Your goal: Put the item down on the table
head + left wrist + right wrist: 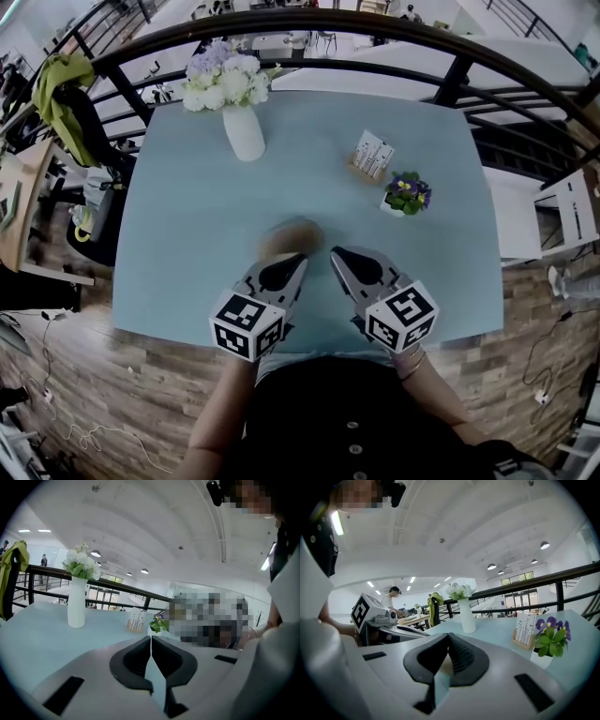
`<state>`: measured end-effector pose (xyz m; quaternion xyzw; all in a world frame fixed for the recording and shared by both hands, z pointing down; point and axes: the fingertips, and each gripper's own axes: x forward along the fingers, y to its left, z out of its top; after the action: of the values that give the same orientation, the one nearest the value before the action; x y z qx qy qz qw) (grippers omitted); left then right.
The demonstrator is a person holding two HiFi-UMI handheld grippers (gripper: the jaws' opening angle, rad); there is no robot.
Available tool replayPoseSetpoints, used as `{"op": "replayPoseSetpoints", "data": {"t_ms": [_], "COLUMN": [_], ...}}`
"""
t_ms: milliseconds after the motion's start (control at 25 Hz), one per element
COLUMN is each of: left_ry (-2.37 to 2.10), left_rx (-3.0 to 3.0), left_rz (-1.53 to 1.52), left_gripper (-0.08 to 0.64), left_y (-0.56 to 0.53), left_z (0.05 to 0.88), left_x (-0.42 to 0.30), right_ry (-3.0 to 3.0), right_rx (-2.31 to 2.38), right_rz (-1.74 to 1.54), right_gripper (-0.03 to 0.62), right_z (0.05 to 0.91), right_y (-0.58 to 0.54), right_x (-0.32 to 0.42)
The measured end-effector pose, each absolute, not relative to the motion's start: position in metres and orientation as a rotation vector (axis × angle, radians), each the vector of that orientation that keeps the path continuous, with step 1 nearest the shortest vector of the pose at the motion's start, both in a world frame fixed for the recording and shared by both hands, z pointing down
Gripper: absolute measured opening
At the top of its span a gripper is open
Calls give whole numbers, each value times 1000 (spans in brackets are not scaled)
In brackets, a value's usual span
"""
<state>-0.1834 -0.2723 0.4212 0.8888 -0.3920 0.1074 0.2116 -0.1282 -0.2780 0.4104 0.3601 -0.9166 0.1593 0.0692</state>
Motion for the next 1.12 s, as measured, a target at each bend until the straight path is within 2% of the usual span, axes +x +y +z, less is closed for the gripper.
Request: {"op": "replayPoseSetpoints", "data": {"t_ms": [1120], "left_ry": [-1082], "left_rx": [2358], "left_rz": [422], "left_gripper": [17], "left_y": [-264], "left_z": [459], "left_x": [-193], "right_ry": [-2698], "right_rx": [1050], "right_rz": [534], "right_gripper": [6], "right_z": [441], "right_y": [-264], "right_x": [-140]}}
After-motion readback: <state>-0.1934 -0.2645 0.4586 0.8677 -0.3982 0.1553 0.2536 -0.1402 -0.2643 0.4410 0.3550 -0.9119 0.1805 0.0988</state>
